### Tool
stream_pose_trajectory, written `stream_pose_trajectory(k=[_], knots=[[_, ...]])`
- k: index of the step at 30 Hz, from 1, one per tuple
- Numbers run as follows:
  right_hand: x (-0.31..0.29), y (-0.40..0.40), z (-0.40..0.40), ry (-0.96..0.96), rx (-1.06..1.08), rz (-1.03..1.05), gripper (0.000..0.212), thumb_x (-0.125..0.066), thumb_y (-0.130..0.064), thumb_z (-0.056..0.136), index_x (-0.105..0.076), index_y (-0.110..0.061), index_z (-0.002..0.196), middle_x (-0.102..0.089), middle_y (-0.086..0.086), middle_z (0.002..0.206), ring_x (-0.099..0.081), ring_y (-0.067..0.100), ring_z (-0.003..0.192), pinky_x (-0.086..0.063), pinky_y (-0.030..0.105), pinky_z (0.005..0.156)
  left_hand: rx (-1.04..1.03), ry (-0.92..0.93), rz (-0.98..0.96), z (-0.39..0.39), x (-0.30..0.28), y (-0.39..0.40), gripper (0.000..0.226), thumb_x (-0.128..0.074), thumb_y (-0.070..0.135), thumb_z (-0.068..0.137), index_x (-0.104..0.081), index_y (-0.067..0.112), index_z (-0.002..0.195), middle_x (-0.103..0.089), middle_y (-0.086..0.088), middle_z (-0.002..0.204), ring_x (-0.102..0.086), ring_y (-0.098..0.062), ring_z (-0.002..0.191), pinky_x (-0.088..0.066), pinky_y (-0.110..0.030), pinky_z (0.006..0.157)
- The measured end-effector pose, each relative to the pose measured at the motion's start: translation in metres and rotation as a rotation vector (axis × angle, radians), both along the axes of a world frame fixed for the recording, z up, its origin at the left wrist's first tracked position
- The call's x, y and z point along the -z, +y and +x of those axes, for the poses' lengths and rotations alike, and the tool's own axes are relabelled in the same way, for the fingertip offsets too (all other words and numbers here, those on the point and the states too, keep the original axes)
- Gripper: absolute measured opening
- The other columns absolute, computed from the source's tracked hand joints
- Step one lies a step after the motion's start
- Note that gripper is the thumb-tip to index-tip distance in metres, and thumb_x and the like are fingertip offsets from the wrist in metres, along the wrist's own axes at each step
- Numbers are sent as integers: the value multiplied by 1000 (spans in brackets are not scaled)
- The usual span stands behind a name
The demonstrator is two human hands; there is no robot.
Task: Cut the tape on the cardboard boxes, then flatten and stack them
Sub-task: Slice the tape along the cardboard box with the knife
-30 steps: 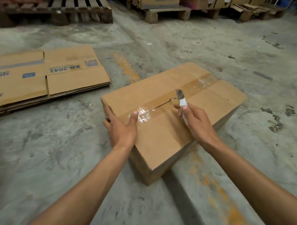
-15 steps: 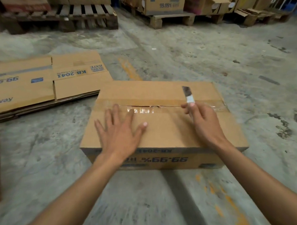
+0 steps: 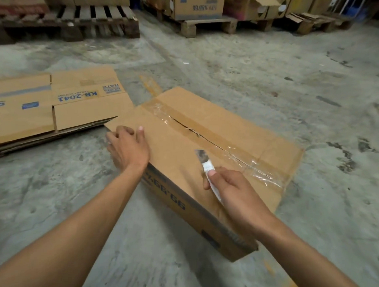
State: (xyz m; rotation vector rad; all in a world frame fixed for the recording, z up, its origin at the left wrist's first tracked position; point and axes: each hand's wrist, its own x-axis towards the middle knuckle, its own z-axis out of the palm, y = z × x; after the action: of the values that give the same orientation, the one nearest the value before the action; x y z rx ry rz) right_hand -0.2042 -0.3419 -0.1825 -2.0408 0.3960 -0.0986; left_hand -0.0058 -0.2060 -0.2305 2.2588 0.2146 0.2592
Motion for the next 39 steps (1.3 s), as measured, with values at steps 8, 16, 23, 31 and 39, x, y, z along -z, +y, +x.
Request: stream_pose_trajectory(k=[8, 16, 23, 31, 39], knots=[[26, -28, 27, -390, 204, 471, 39, -35, -16, 105, -57, -8, 74, -65, 12, 79, -61, 21, 65, -49, 23, 68, 306, -62, -159, -40, 24, -45, 49, -63, 36, 89, -39, 32, 132, -2, -9, 157, -7, -36, 148, -19, -48, 118], [24, -25, 88, -499, 412, 1318, 33, -31, -24, 106, -51, -12, 83, -63, 10, 71, -61, 23, 66, -46, 37, 84, 456, -134, -84, -11, -6, -44, 31, -44, 22, 100, -53, 18, 129, -32, -14, 148, -29, -24, 141, -19, -21, 110], [13, -71, 24, -468, 417, 811, 32, -32, -29, 106, -56, -11, 96, -36, 2, 64, -31, 13, 49, -29, 27, 50, 763, -65, 406, -127, -5, -50, 66, -19, 68, 95, -32, 30, 147, -15, -5, 161, 4, -25, 151, 5, -57, 118], [43, -79, -74, -36, 208, 33, 22, -48, -29, 101, -66, -17, 97, -48, -21, 63, -45, -3, 59, -35, 10, 57, 920, -122, 717, -147, -3, -45, 96, -6, 83, 80, -19, 24, 154, -16, -10, 161, -6, -28, 150, -4, -56, 118], [52, -74, -83, -50, 208, -199, 12, -56, -33, 97, -66, -26, 98, -57, -16, 73, -54, 3, 67, -35, 14, 57, 916, -128, 724, -145, -7, -45, 88, -7, 81, 83, -28, 26, 149, -29, -8, 157, -19, -27, 148, -15, -55, 117]])
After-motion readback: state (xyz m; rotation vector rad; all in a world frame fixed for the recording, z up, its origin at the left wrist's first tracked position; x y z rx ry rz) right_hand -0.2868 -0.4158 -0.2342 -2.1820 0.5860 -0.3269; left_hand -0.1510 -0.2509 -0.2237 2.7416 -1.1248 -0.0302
